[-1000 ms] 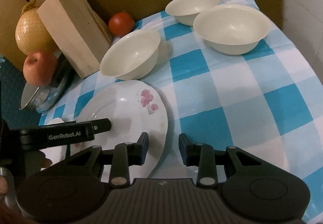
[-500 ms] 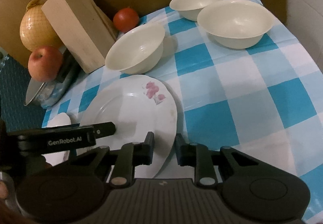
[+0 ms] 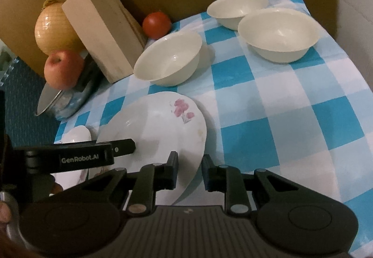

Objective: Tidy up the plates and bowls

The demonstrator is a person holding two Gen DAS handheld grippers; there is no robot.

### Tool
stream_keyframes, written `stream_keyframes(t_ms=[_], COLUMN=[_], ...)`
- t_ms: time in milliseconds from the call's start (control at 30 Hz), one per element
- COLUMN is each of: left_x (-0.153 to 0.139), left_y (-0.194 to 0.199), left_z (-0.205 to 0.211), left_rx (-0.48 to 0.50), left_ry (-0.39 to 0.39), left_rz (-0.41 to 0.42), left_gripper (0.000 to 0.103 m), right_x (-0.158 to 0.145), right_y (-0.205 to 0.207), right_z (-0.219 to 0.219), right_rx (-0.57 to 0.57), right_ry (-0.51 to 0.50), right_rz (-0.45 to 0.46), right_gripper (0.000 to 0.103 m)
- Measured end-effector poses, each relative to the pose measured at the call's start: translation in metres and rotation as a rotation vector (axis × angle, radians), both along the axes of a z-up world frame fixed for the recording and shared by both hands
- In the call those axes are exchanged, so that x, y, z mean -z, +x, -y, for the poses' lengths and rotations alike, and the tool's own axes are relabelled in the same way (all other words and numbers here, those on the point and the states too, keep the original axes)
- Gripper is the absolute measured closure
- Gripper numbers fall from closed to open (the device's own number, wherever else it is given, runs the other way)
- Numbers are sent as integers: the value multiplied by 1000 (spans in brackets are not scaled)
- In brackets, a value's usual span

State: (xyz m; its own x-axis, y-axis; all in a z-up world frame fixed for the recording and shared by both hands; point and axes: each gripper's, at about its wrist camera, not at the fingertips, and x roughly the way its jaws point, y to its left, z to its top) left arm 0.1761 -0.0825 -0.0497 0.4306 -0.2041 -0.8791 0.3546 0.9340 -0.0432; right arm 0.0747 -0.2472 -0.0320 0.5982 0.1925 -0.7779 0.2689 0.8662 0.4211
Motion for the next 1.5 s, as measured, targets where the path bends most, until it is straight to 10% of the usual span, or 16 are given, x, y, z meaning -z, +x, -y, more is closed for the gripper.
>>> stream_keyframes(t_ms=[1500], left_x=[-19], left_y=[-140], left_z=[-56], left_rx=[-66], left_ry=[47], left_rz=[39], left_gripper=[21], right_x=[-16], right_y=[-104], right_z=[-67], right_rx=[-184], right_ry=[-9], right_rz=[-5], right_gripper=[79])
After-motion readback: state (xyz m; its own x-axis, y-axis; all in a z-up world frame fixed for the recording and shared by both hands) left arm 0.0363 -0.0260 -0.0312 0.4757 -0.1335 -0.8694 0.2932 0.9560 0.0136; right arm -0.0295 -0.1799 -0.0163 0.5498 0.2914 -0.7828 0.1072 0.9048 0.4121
